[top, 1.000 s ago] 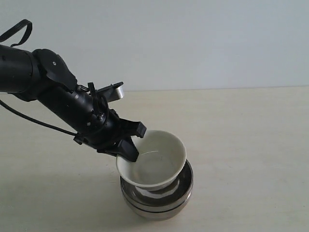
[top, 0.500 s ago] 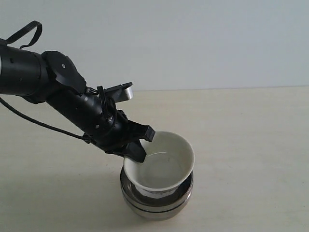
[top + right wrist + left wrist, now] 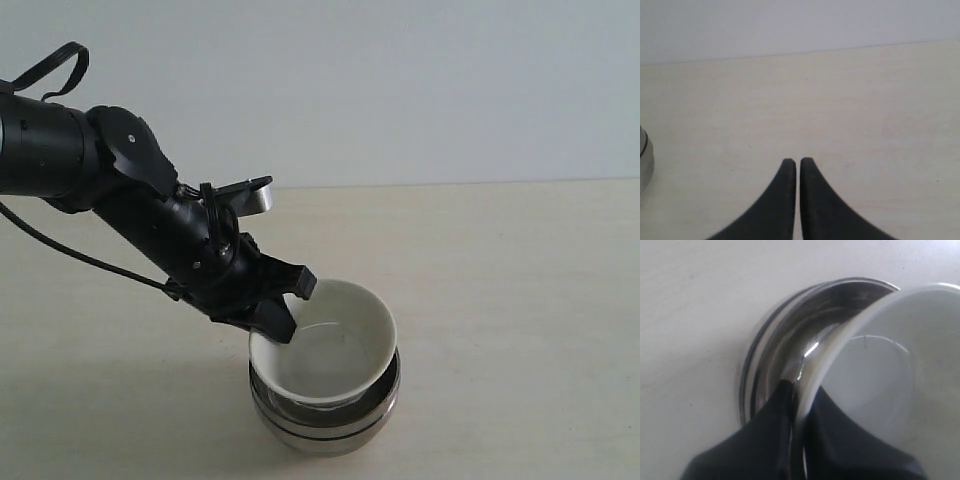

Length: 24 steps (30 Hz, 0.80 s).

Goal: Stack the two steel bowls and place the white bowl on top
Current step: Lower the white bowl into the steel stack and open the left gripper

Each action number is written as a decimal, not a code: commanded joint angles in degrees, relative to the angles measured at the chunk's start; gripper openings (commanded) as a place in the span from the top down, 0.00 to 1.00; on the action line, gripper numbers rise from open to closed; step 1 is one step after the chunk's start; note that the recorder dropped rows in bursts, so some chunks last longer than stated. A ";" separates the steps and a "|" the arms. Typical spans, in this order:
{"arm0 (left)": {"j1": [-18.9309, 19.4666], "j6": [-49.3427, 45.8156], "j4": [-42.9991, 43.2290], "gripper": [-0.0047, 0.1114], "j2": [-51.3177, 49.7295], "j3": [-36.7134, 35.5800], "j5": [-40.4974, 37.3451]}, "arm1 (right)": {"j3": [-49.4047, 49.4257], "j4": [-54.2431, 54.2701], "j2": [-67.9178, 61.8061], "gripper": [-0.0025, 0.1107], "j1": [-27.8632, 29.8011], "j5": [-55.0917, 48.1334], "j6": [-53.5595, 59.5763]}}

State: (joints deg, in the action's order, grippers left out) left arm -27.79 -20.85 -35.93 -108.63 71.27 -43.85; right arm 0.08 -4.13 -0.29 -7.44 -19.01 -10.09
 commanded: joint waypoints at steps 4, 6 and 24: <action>-0.12 0.73 -0.13 0.84 0.16 0.41 -0.09 | -0.08 -0.43 0.29 0.98 -0.18 0.38 0.07; -0.12 0.73 -0.37 0.72 0.16 0.41 -0.09 | -0.08 -0.43 0.29 0.98 -0.18 0.38 0.07; -0.12 0.30 -0.24 0.50 2.45 4.09 -3.55 | -0.08 -0.43 0.29 0.98 -0.18 0.38 0.07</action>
State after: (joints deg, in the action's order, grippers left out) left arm -27.82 -20.66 -36.36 -107.77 74.28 -46.38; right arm 0.08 -4.13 -0.29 -7.44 -19.01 -10.09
